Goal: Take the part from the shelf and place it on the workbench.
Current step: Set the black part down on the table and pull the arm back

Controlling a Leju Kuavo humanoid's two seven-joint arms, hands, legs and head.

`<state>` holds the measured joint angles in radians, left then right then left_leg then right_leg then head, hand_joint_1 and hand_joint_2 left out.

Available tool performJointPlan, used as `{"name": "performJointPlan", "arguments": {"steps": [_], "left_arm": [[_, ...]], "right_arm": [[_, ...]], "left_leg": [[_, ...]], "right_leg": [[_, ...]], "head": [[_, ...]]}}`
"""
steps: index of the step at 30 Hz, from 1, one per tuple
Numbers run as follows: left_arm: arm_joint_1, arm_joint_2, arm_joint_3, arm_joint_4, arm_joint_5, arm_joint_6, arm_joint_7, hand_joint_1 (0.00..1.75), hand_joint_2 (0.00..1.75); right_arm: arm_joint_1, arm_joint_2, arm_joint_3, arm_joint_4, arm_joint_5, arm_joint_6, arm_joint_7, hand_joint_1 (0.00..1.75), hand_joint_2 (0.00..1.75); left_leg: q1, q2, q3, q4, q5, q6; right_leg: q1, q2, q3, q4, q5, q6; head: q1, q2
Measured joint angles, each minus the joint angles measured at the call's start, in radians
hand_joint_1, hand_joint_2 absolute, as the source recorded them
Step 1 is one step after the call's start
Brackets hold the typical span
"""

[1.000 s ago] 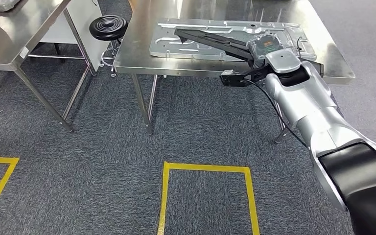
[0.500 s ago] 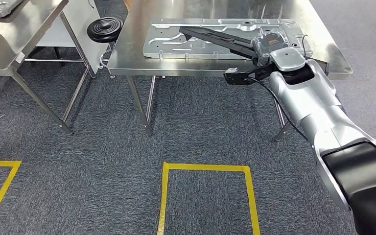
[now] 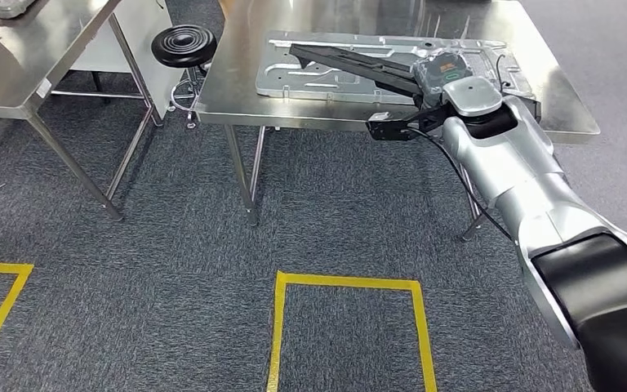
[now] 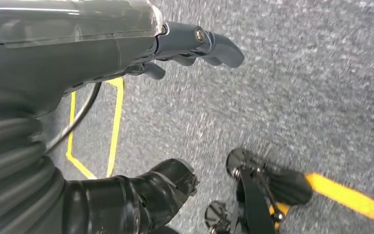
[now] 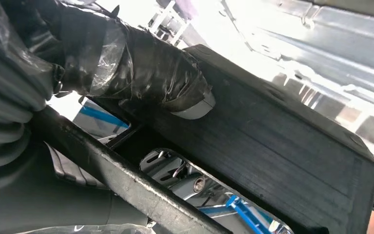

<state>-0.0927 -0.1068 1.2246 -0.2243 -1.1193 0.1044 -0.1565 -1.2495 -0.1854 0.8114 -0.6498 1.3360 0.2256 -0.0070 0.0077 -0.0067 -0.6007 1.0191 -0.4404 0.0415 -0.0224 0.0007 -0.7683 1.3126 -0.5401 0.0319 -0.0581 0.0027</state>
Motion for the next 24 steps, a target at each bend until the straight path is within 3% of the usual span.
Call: {"name": "performJointPlan", "arguments": {"steps": [2, 4, 6, 8, 10, 13, 14, 15, 16, 18, 19, 20, 24], "left_arm": [[0.001, -0.001, 0.0, 0.0, 0.0, -0.001, 0.0, 0.0, 1.75], [0.0, -0.003, 0.001, 0.0, 0.0, -0.002, 0.0, 0.0, 1.75], [0.0, -0.005, 0.002, 0.001, 0.0, -0.004, 0.0, 0.0, 1.75], [-0.001, -0.004, 0.003, 0.001, 0.0, -0.005, 0.0, 0.0, 1.75], [-0.001, -0.002, 0.003, 0.0, 0.0, -0.006, 0.0, 0.0, 1.75], [0.0, -0.002, 0.004, 0.001, 0.0, -0.006, 0.002, 0.0, 1.75], [0.001, -0.002, 0.005, 0.001, 0.0, -0.006, 0.003, 0.0, 1.75], [0.001, -0.002, 0.005, 0.001, 0.0, -0.006, 0.004, 0.0, 1.75], [0.001, -0.002, 0.005, 0.001, 0.0, -0.006, 0.006, 0.0, 1.75], [0.001, -0.001, 0.006, 0.001, 0.0, -0.006, 0.007, 0.0, 1.75], [0.002, -0.001, 0.006, 0.001, 0.0, -0.005, 0.008, 0.0, 1.75], [0.002, -0.001, 0.007, 0.001, 0.0, -0.005, 0.008, 0.0, 1.75], [0.0, -0.001, 0.007, 0.001, 0.0, -0.005, 0.009, 0.0, 1.75]], "right_arm": [[-0.005, 0.0, 0.0, 0.0, 0.003, 0.004, -0.004, 1.75, 1.75], [-0.013, 0.0, 0.0, 0.0, 0.004, 0.007, -0.006, 1.75, 1.75], [-0.017, 0.001, 0.0, 0.0, 0.004, 0.008, -0.008, 1.75, 1.75], [-0.018, 0.002, 0.0, 0.0, 0.004, 0.008, -0.009, 1.75, 1.75], [-0.02, 0.005, 0.0, 0.0, 0.004, 0.008, -0.01, 1.75, 1.75], [-0.022, 0.01, 0.0, 0.0, 0.004, 0.008, -0.011, 1.75, 1.75], [-0.021, 0.011, 0.0, 0.0, 0.004, 0.008, -0.011, 1.75, 1.75], [-0.02, 0.012, 0.0, 0.0, 0.004, 0.008, -0.012, 1.75, 1.75], [-0.02, 0.014, 0.0, 0.0, 0.003, 0.008, -0.013, 1.75, 1.75], [-0.02, 0.017, 0.0, 0.0, 0.003, 0.008, -0.014, 1.75, 1.75], [-0.021, 0.017, 0.0, 0.001, 0.003, 0.008, -0.014, 1.75, 1.75], [-0.022, 0.018, 0.0, 0.001, 0.003, 0.009, -0.014, 1.75, 1.75], [-0.024, 0.018, 0.0, 0.0, 0.002, 0.009, -0.014, 1.75, 1.75]], "left_leg": [[-0.002, -0.002, 0.007, 0.003, -0.009, -0.002], [-0.006, -0.002, 0.01, 0.007, -0.017, -0.007], [-0.008, -0.002, 0.009, 0.006, -0.02, -0.014], [-0.008, -0.001, 0.013, 0.004, -0.025, -0.022], [-0.008, 0.0, -0.001, 0.044, -0.051, -0.031], [0.0, 0.001, -0.097, 0.228, -0.122, -0.043], [0.002, 0.001, -0.128, 0.276, -0.13, -0.047], [0.005, 0.001, -0.144, 0.288, -0.117, -0.05], [0.007, 0.001, -0.142, 0.265, -0.087, -0.052], [0.009, 0.002, -0.09, 0.131, 0.0, -0.052], [0.008, 0.002, -0.062, 0.071, 0.024, -0.05], [0.006, 0.002, -0.042, 0.027, 0.036, -0.047], [0.004, 0.002, -0.024, -0.001, 0.024, -0.028]], "right_leg": [[0.003, 0.0, 0.044, -0.113, 0.075, -0.01], [0.01, -0.001, 0.099, -0.229, 0.121, -0.024], [0.016, -0.001, 0.116, -0.262, 0.119, -0.032], [0.012, 0.0, 0.122, -0.273, 0.118, -0.037], [0.004, -0.001, 0.136, -0.283, 0.115, -0.046], [0.002, -0.002, 0.151, -0.287, 0.107, -0.055], [0.002, -0.001, 0.154, -0.287, 0.104, -0.055], [0.002, 0.0, 0.159, -0.286, 0.099, -0.054], [0.001, 0.001, 0.165, -0.285, 0.094, -0.052], [-0.001, 0.003, 0.18, -0.282, 0.08, -0.044], [-0.001, 0.003, 0.185, -0.28, 0.074, -0.039], [0.001, 0.003, 0.188, -0.279, 0.07, -0.034], [0.0, 0.003, 0.188, -0.276, 0.058, -0.013]], "head": [[0.0, 0.0], [0.0, 0.0], [0.001, 0.0], [0.001, 0.0], [0.0, 0.0], [0.0, 0.0], [0.0, 0.0], [0.0, 0.0], [0.0, 0.0], [0.0, 0.0], [0.0, 0.0], [0.001, 0.0], [0.001, 0.0]]}}
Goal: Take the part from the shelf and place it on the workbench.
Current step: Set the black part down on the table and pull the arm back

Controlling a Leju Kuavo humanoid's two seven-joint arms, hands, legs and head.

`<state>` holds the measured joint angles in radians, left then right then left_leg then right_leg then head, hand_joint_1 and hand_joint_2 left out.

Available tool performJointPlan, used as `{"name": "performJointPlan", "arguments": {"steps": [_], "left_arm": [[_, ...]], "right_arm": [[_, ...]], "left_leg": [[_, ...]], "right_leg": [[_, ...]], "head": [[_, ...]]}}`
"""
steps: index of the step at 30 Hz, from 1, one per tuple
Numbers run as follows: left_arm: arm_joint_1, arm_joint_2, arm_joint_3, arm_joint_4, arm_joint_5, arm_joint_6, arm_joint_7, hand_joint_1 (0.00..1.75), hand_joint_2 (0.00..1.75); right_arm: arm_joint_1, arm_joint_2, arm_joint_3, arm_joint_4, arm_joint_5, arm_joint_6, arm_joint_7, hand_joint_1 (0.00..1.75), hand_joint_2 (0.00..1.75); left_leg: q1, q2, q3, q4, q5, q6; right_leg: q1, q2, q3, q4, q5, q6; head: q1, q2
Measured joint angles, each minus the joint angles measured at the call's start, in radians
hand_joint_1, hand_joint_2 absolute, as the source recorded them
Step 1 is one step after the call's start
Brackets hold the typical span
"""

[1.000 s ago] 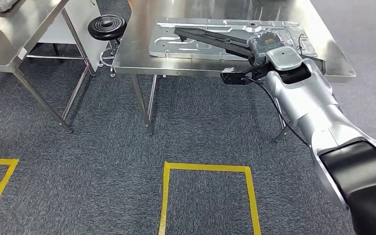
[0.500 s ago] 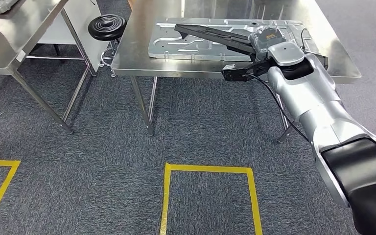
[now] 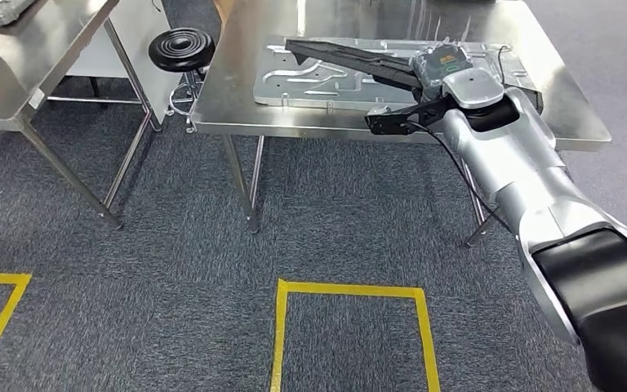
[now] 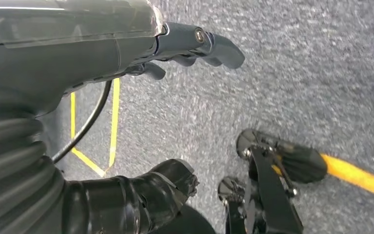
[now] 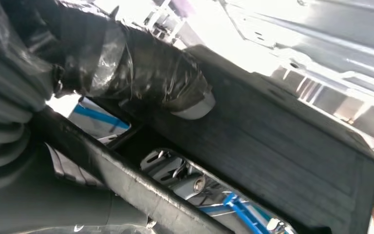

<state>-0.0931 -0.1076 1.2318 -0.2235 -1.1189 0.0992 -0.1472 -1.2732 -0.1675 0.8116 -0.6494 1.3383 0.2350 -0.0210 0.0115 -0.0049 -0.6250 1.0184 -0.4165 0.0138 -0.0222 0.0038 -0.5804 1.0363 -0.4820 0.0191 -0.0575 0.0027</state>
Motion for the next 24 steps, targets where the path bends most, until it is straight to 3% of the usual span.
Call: {"name": "performJointPlan", "arguments": {"steps": [2, 4, 5, 6, 7, 9, 10, 11, 13, 16, 18, 20, 21, 22, 24], "left_arm": [[0.0, 0.0, 0.0, 0.0, 0.0, 0.0, 0.0, 0.0, 1.75], [0.0, 0.0, 0.0, 0.0, 0.0, 0.0, 0.0, 0.0, 1.75], [0.0, 0.0, 0.0, 0.0, 0.0, 0.0, 0.0, 0.0, 1.75], [0.0, 0.0, 0.0, 0.0, 0.0, 0.0, 0.0, 0.0, 1.75], [0.001, 0.0, 0.0, 0.0, 0.0, 0.0, 0.0, 0.0, 1.75], [0.002, -0.001, 0.0, 0.0, 0.0, 0.0, 0.0, 0.0, 1.75], [0.002, -0.002, 0.0, 0.0, 0.0, 0.0, 0.0, 0.0, 1.75], [0.001, -0.004, 0.0, 0.001, 0.0, 0.0, 0.0, 0.0, 1.75], [0.0, -0.005, 0.0, 0.002, 0.0, 0.0, 0.0, 0.0, 1.75], [-0.001, -0.003, 0.0, 0.002, 0.002, 0.0, 0.0, 0.0, 1.75], [0.0, -0.001, 0.001, 0.002, 0.003, 0.0, -0.001, 0.0, 1.75], [0.002, -0.001, 0.001, 0.002, 0.003, 0.0, 0.0, 0.0, 1.75], [0.002, -0.001, 0.001, 0.002, 0.003, 0.0, 0.0, 0.0, 1.75], [0.002, -0.001, 0.002, 0.002, 0.003, 0.0, 0.0, 0.0, 1.75], [0.002, 0.0, 0.003, 0.002, 0.002, 0.0, -0.002, 0.0, 1.75]], "right_arm": [[-0.002, 0.0, 0.0, 0.0, 0.0, 0.0, 0.0, 1.75, 1.75], [-0.002, 0.0, 0.0, 0.001, 0.0, 0.0, 0.0, 1.75, 1.75], [-0.001, -0.001, 0.0, 0.002, 0.0, 0.001, 0.0, 1.75, 1.75], [0.001, -0.001, 0.0, 0.003, 0.0, 0.001, 0.0, 1.75, 1.75], [0.002, -0.001, 0.0, 0.003, 0.0, 0.001, 0.0, 1.75, 1.75], [0.002, -0.001, 0.0, 0.004, 0.0, 0.002, 0.0, 1.75, 1.75], [0.001, -0.001, 0.0, 0.004, 0.0, 0.002, 0.0, 1.75, 1.75], [0.0, -0.001, 0.0, 0.004, 0.0, 0.002, 0.0, 1.75, 1.75], [-0.002, 0.0, 0.0, 0.005, 0.0, 0.002, 0.0, 1.75, 1.75], [-0.004, 0.001, 0.0, 0.005, -0.002, 0.002, 0.0, 1.75, 1.75], [-0.007, 0.002, 0.0, 0.005, -0.003, 0.002, 0.0, 1.75, 1.75], [-0.009, 0.002, 0.0, 0.005, -0.007, 0.003, -0.001, 1.75, 1.75], [-0.009, 0.002, 0.0, 0.005, -0.01, 0.003, -0.001, 1.75, 1.75], [-0.008, 0.002, 0.0, 0.005, -0.014, 0.002, -0.001, 1.75, 1.75], [-0.008, 0.002, 0.0, 0.004, -0.019, 0.0, 0.001, 1.75, 1.75]], "left_leg": [[0.003, 0.001, 0.014, -0.01, -0.003, 0.013], [0.0, 0.0, 0.022, -0.01, -0.01, 0.023], [-0.001, -0.001, 0.025, -0.008, -0.014, 0.025], [-0.002, -0.002, 0.028, -0.006, -0.019, 0.027], [-0.004, -0.004, 0.033, -0.004, -0.025, 0.027], [-0.006, -0.005, 0.046, 0.001, -0.039, 0.025], [-0.008, -0.006, 0.05, 0.002, -0.045, 0.022], [-0.008, -0.006, 0.051, 0.003, -0.049, 0.019], [-0.01, -0.005, 0.051, 0.002, -0.053, 0.011], [-0.012, -0.003, 0.05, 0.016, -0.072, -0.004], [-0.008, -0.002, 0.005, 0.105, -0.113, -0.012], [-0.003, -0.001, -0.071, 0.231, -0.15, -0.018], [0.0, -0.001, -0.097, 0.265, -0.146, -0.022], [0.002, -0.001, -0.107, 0.262, -0.123, -0.025], [0.007, 0.0, -0.078, 0.156, -0.035, -0.027]], "right_leg": [[-0.001, -0.001, -0.029, 0.067, -0.035, 0.007], [-0.001, -0.002, -0.101, 0.2, -0.083, 0.01], [0.0, -0.002, -0.138, 0.255, -0.095, 0.01], [0.0, -0.002, -0.162, 0.279, -0.086, 0.009], [0.0, -0.002, -0.167, 0.264, -0.056, 0.006], [0.004, -0.003, -0.128, 0.142, 0.033, -0.005], [0.008, -0.003, -0.103, 0.081, 0.064, -0.012], [0.013, -0.004, -0.084, 0.038, 0.077, -0.018], [0.02, -0.004, -0.07, 0.012, 0.071, -0.026], [0.009, -0.003, -0.052, -0.011, 0.066, -0.034], [0.005, -0.004, -0.037, -0.021, 0.062, -0.041], [0.005, -0.004, -0.03, -0.02, 0.054, -0.046], [0.005, -0.003, -0.025, -0.018, 0.049, -0.046], [0.004, -0.002, -0.021, -0.014, 0.042, -0.044], [0.001, 0.0, -0.008, -0.005, 0.025, -0.037]], "head": [[0.0, 0.0], [0.001, 0.0], [0.001, 0.0], [0.001, 0.0], [0.001, 0.0], [0.001, 0.0], [0.001, 0.0], [0.001, 0.0], [0.001, 0.0], [0.0, 0.0], [-0.002, 0.0], [-0.002, 0.0], [-0.002, 0.0], [-0.002, 0.0], [-0.002, 0.0]]}}
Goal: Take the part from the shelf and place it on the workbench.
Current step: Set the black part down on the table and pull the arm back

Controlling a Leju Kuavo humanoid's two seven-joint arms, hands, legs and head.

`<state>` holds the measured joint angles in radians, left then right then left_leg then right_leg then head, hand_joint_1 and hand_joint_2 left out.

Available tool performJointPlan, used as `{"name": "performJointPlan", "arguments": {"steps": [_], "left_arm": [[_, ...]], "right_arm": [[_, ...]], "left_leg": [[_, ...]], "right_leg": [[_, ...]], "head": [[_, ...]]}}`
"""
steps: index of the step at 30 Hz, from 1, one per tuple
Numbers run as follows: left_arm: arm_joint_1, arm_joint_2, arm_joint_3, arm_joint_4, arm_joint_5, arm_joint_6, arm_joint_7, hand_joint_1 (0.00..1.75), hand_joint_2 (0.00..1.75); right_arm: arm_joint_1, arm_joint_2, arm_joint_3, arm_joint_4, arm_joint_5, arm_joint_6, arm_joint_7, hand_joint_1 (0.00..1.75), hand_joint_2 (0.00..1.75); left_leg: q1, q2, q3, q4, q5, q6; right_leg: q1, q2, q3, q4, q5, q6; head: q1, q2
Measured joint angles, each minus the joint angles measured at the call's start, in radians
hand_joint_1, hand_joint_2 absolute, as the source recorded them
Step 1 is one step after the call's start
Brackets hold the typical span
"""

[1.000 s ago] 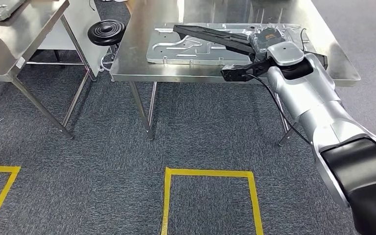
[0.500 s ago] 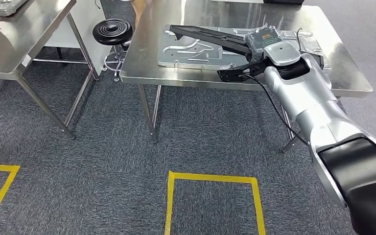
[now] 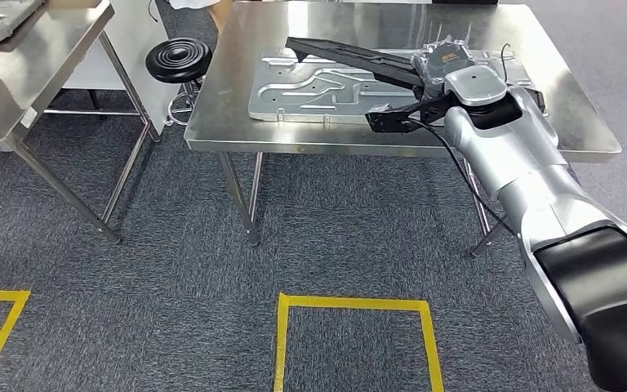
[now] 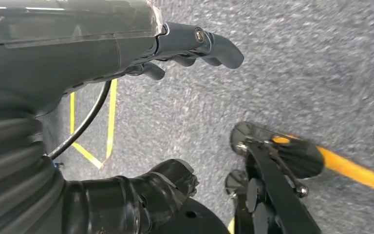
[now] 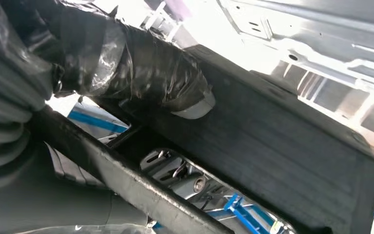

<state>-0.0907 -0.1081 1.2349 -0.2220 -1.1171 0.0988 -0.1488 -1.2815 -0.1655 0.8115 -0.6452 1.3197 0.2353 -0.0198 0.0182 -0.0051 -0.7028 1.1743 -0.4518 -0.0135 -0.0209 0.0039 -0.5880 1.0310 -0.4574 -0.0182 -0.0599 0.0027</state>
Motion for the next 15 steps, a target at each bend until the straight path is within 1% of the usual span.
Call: {"name": "performJointPlan", "arguments": {"steps": [1, 2, 3, 5, 7, 8, 9, 11, 12, 13, 14, 15], "left_arm": [[0.001, 0.0, 0.001, 0.0, -0.001, 0.0, -0.001, 0.0, 1.75], [0.001, 0.001, 0.002, 0.0, -0.003, 0.0, -0.003, 0.0, 1.75], [0.0, 0.001, 0.003, 0.0, -0.004, 0.0, -0.004, 0.0, 1.75], [-0.002, 0.0, 0.003, 0.0, -0.006, 0.0, -0.006, 0.0, 1.75], [-0.002, 0.0, 0.003, 0.0, -0.007, 0.002, -0.007, 0.0, 1.75], [-0.002, 0.001, 0.003, 0.0, -0.008, 0.003, -0.007, 0.0, 1.75], [-0.002, 0.001, 0.003, 0.0, -0.009, 0.004, -0.007, 0.0, 1.75], [-0.002, 0.001, 0.003, 0.0, -0.012, 0.005, -0.007, 0.0, 1.75], [-0.002, 0.001, 0.003, 0.0, -0.013, 0.005, -0.007, 0.0, 1.75], [-0.002, 0.001, 0.003, 0.0, -0.013, 0.005, -0.007, 0.0, 1.75], [-0.002, 0.001, 0.003, 0.0, -0.014, 0.005, -0.007, 0.0, 1.75], [-0.002, 0.0, 0.003, 0.0, -0.014, 0.005, -0.007, 0.0, 1.75]], "right_arm": [[-0.001, 0.0, 0.0, -0.001, -0.001, -0.001, 0.003, 1.75, 1.75], [-0.001, 0.0, 0.0, -0.001, -0.003, -0.003, 0.006, 1.75, 1.75], [-0.001, 0.0, 0.0, -0.003, -0.004, -0.005, 0.01, 1.75, 1.75], [0.0, -0.003, 0.0, -0.004, -0.008, -0.008, 0.019, 1.75, 1.75], [0.003, -0.006, -0.002, -0.007, -0.01, -0.01, 0.025, 1.75, 1.75], [0.003, -0.007, -0.003, -0.008, -0.01, -0.012, 0.026, 1.75, 1.75], [0.004, -0.008, -0.005, -0.008, -0.01, -0.015, 0.027, 1.75, 1.75], [0.007, -0.011, -0.008, -0.008, -0.01, -0.018, 0.028, 1.75, 1.75], [0.009, -0.012, -0.008, -0.008, -0.01, -0.018, 0.029, 1.75, 1.75], [0.011, -0.012, -0.009, -0.008, -0.009, -0.018, 0.029, 1.75, 1.75], [0.013, -0.013, -0.009, -0.008, -0.008, -0.018, 0.029, 1.75, 1.75], [0.013, -0.013, -0.009, -0.008, -0.008, -0.018, 0.029, 1.75, 1.75]], "left_leg": [[-0.001, 0.0, 0.023, -0.057, 0.033, 0.001], [-0.002, 0.0, 0.042, -0.104, 0.048, 0.004], [-0.004, 0.0, 0.052, -0.126, 0.048, 0.008], [-0.007, 0.002, 0.059, -0.138, 0.036, 0.018], [-0.006, 0.008, 0.068, -0.145, 0.033, 0.029], [-0.004, 0.012, 0.074, -0.15, 0.031, 0.035], [-0.004, 0.015, 0.081, -0.153, 0.028, 0.041], [-0.005, 0.016, 0.091, -0.153, 0.019, 0.049], [-0.007, 0.017, 0.097, -0.153, 0.014, 0.051], [-0.007, 0.017, 0.104, -0.152, 0.008, 0.051], [-0.008, 0.018, 0.111, -0.151, 0.002, 0.051], [-0.009, 0.018, 0.12, -0.151, -0.004, 0.049]], "right_leg": [[0.0, 0.001, 0.004, 0.005, -0.008, 0.005], [0.001, 0.001, 0.006, 0.009, -0.015, 0.01], [0.002, 0.002, 0.004, 0.011, -0.018, 0.015], [0.003, 0.006, 0.001, 0.01, -0.019, 0.023], [0.0, 0.006, -0.005, 0.024, -0.03, 0.032], [-0.001, 0.004, -0.018, 0.054, -0.045, 0.035], [-0.002, 0.002, -0.043, 0.103, -0.065, 0.037], [-0.001, 0.001, -0.115, 0.228, -0.103, 0.04], [-0.002, 0.001, -0.146, 0.27, -0.106, 0.04], [-0.002, 0.001, -0.163, 0.279, -0.089, 0.039], [-0.001, 0.0, -0.159, 0.249, -0.053, 0.036], [0.0, -0.001, -0.14, 0.188, -0.006, 0.032]], "head": [[0.0, 0.0], [0.0, 0.0], [0.0, 0.0], [0.0, 0.0], [0.0, 0.0], [0.0, 0.0], [0.001, 0.0], [0.001, 0.0], [0.001, 0.0], [0.001, 0.0], [0.001, 0.0], [0.001, 0.0]]}}
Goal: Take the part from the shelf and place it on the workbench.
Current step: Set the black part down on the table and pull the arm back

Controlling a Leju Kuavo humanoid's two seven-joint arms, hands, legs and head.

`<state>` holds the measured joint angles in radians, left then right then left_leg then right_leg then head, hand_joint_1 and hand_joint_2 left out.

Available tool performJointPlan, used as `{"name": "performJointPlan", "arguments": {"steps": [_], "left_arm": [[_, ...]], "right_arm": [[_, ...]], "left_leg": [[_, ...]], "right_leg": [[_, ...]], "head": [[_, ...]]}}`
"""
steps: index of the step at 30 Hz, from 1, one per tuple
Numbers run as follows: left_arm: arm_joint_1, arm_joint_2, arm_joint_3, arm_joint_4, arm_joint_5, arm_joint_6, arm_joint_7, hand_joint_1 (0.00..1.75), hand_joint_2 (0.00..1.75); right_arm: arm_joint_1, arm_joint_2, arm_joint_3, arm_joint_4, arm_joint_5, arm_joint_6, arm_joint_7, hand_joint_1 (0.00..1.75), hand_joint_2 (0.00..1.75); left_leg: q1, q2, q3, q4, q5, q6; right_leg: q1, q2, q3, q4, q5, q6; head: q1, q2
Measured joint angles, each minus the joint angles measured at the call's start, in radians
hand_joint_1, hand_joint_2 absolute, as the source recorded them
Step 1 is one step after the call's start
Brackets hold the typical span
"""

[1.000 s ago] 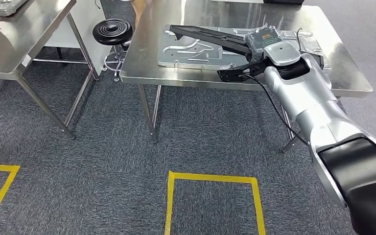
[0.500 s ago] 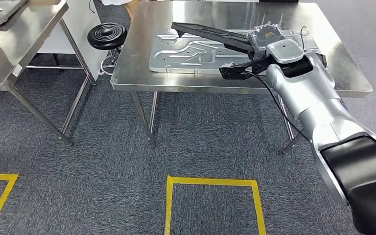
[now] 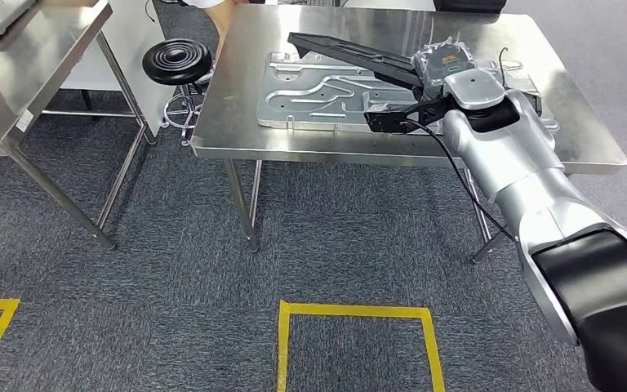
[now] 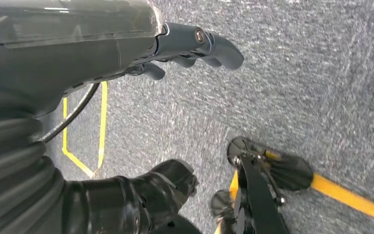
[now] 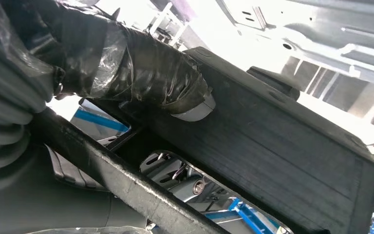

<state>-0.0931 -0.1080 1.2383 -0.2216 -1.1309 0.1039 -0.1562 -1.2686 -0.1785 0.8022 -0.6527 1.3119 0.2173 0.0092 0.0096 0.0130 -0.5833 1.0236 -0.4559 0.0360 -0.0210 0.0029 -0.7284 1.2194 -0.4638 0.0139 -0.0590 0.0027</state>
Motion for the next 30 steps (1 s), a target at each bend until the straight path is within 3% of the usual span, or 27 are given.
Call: {"name": "performJointPlan", "arguments": {"steps": [2, 5, 8, 11, 13, 14, 16, 18, 21, 23, 25, 27, 28, 29, 30], "left_arm": [[0.0, -0.001, 0.0, 0.0, 0.0, 0.0, 0.0, 0.0, 1.75], [-0.001, -0.002, 0.0, 0.0, -0.002, 0.0, -0.001, 0.0, 1.75], [-0.002, 0.0, 0.0, 0.0, -0.003, 0.0, -0.002, 0.0, 1.75], [0.0, 0.0, 0.0, 0.0, -0.003, 0.0, -0.003, 0.0, 1.75], [0.001, 0.0, 0.0, 0.0, -0.003, 0.0, -0.003, 0.0, 1.75], [0.001, 0.0, 0.0, 0.0, -0.003, 0.0, -0.003, 0.0, 1.75], [0.001, 0.0, 0.0, 0.0, -0.003, 0.0, -0.003, 0.0, 1.75], [0.001, 0.001, 0.001, 0.0, -0.003, 0.0, -0.003, 0.0, 1.75], [-0.001, 0.002, 0.001, 0.0, -0.006, 0.0, -0.003, 0.0, 1.75], [-0.001, 0.002, 0.001, 0.0, -0.008, 0.0, -0.003, 0.0, 1.75], [-0.001, 0.002, 0.001, 0.0, -0.008, 0.0, -0.003, 0.0, 1.75], [-0.002, 0.002, 0.001, 0.0, -0.007, 0.0, -0.003, 0.0, 1.75], [-0.002, 0.002, 0.001, 0.0, -0.007, 0.0, -0.003, 0.0, 1.75], [-0.001, 0.002, 0.001, 0.0, -0.006, 0.0, -0.003, 0.0, 1.75], [-0.001, 0.002, 0.001, 0.0, -0.006, 0.0, -0.003, 0.0, 1.75]], "right_arm": [[-0.002, -0.001, -0.001, 0.0, 0.002, 0.0, 0.0, 1.75, 1.75], [-0.004, -0.002, -0.002, 0.0, 0.007, -0.002, 0.0, 1.75, 1.75], [-0.003, -0.001, -0.003, -0.002, 0.015, -0.003, 0.0, 1.75, 1.75], [-0.003, -0.001, -0.004, -0.003, 0.017, -0.004, 0.0, 1.75, 1.75], [-0.001, -0.001, -0.004, -0.003, 0.018, -0.004, 0.0, 1.75, 1.75], [0.0, -0.001, -0.004, -0.003, 0.018, -0.003, -0.001, 1.75, 1.75], [-0.001, -0.001, -0.004, -0.003, 0.02, -0.003, -0.001, 1.75, 1.75], [-0.003, -0.001, -0.004, -0.003, 0.024, -0.003, -0.002, 1.75, 1.75], [-0.005, -0.002, -0.004, -0.003, 0.028, -0.001, -0.006, 1.75, 1.75], [-0.006, -0.004, -0.004, -0.003, 0.029, -0.001, -0.009, 1.75, 1.75], [-0.007, -0.007, -0.005, -0.003, 0.029, 0.0, -0.011, 1.75, 1.75], [-0.006, -0.009, -0.005, -0.002, 0.03, 0.001, -0.011, 1.75, 1.75], [-0.006, -0.01, -0.005, -0.002, 0.03, 0.002, -0.011, 1.75, 1.75], [-0.005, -0.01, -0.004, -0.002, 0.03, 0.002, -0.011, 1.75, 1.75], [-0.005, -0.01, -0.004, -0.002, 0.03, 0.002, -0.011, 1.75, 1.75]], "left_leg": [[-0.003, 0.0, 0.011, 0.002, -0.011, -0.006], [-0.005, 0.0, 0.01, 0.002, -0.017, -0.017], [-0.005, -0.002, -0.003, 0.031, -0.043, -0.03], [0.0, -0.005, -0.093, 0.204, -0.11, -0.042], [0.003, -0.005, -0.145, 0.279, -0.111, -0.047], [0.005, -0.005, -0.147, 0.262, -0.084, -0.048], [0.006, -0.007, -0.107, 0.144, -0.001, -0.046], [0.004, -0.009, -0.064, 0.04, 0.041, -0.039], [0.0, -0.009, -0.05, 0.008, 0.037, -0.026], [0.002, -0.006, -0.041, -0.004, 0.039, -0.016], [0.004, -0.004, -0.034, -0.01, 0.039, -0.005], [0.004, -0.004, -0.032, -0.008, 0.035, 0.002], [0.004, -0.005, -0.03, -0.007, 0.033, 0.002], [0.004, -0.005, -0.028, -0.005, 0.03, 0.002], [0.004, -0.006, -0.025, -0.002, 0.026, 0.0]], "right_leg": [[0.007, -0.006, 0.048, -0.116, 0.058, -0.01], [0.017, -0.006, 0.073, -0.169, 0.053, -0.018], [0.006, -0.003, 0.086, -0.184, 0.051, -0.028], [0.005, -0.001, 0.099, -0.19, 0.045, -0.042], [0.006, 0.004, 0.105, -0.189, 0.039, -0.044], [0.006, 0.007, 0.109, -0.187, 0.036, -0.042], [0.005, 0.012, 0.118, -0.183, 0.027, -0.038], [0.007, 0.016, 0.118, -0.177, 0.019, -0.03], [0.008, 0.019, 0.112, -0.177, 0.018, -0.015], [0.006, 0.013, 0.105, -0.157, 0.002, -0.005], [0.004, 0.006, 0.064, -0.066, -0.045, 0.002], [0.002, 0.004, 0.0, 0.057, -0.091, 0.007], [0.001, 0.003, -0.02, 0.086, -0.09, 0.009], [-0.001, 0.003, -0.022, 0.079, -0.072, 0.01], [-0.002, 0.001, -0.005, 0.034, -0.037, 0.009]], "head": [[0.0, 0.0], [0.0, 0.0], [-0.001, 0.0], [-0.001, 0.0], [-0.001, 0.0], [-0.001, 0.0], [-0.001, 0.0], [-0.001, 0.0], [-0.001, 0.0], [-0.001, 0.0], [0.0, 0.0], [0.0, 0.0], [0.0, 0.0], [0.0, 0.0], [0.0, 0.0]]}}
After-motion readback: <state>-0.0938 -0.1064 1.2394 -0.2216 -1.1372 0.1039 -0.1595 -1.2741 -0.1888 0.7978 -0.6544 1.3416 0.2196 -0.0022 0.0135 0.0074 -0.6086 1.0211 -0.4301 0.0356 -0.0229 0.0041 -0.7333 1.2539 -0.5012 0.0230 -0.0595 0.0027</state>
